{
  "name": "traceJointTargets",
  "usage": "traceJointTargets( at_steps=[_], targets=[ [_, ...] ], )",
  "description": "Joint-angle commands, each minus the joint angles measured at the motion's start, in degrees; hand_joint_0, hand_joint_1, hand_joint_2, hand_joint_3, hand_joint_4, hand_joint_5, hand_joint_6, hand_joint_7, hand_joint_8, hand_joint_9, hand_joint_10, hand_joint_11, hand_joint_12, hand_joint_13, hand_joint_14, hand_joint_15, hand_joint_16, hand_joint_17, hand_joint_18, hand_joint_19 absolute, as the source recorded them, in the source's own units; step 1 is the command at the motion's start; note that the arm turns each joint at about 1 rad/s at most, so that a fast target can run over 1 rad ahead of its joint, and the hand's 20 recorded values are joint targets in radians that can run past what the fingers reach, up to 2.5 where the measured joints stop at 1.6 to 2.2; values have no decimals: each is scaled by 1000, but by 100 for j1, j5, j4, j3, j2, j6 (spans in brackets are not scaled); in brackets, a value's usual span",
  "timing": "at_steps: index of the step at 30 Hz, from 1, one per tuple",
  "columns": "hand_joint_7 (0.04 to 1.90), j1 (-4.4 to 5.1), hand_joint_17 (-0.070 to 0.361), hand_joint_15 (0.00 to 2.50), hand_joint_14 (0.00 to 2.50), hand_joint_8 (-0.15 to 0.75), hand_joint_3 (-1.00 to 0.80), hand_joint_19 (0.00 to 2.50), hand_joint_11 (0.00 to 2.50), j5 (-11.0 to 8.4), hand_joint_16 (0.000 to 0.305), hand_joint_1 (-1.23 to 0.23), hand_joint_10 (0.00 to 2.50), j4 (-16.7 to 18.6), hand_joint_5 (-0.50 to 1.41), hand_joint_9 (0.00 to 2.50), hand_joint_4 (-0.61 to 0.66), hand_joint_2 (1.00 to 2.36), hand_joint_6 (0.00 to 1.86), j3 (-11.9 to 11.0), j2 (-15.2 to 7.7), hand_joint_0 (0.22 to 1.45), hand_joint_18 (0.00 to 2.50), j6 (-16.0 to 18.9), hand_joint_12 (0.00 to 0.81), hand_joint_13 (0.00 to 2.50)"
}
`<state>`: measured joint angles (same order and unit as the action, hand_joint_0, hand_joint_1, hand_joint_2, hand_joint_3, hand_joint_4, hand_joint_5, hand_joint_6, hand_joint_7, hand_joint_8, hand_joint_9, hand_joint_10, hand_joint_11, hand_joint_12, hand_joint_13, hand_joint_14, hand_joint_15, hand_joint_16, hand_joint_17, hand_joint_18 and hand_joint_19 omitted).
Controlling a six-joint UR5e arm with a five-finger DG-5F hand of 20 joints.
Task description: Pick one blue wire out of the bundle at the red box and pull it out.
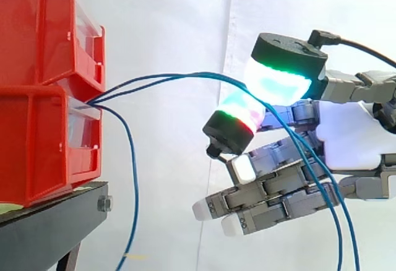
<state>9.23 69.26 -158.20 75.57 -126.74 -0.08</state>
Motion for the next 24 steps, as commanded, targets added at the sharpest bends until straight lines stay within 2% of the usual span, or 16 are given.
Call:
traceJointTargets(
  at_steps=[1,5,9,16,24],
  targets=[
    [1301,9,125,99,5,247,-102,318,739,0,56,-704,27,0,-151,837,137,1028,861,2,0,564,0,-1,407,44],
    [1275,0,125,112,7,258,-94,317,777,0,55,-738,28,0,-163,814,136,1027,876,2,0,576,0,-1,408,38],
    [1206,0,128,112,5,264,-228,309,820,-9,57,-772,29,0,-180,779,180,1022,882,2,0,620,0,-1,414,28],
    [1240,0,127,111,5,261,-392,303,838,0,57,-831,27,0,-156,858,158,1011,879,2,0,661,0,-1,417,72],
    [1260,9,126,132,6,262,-449,302,884,-9,56,-843,28,0,-155,885,143,1005,887,2,0,693,0,-10,418,111]
  ],
)
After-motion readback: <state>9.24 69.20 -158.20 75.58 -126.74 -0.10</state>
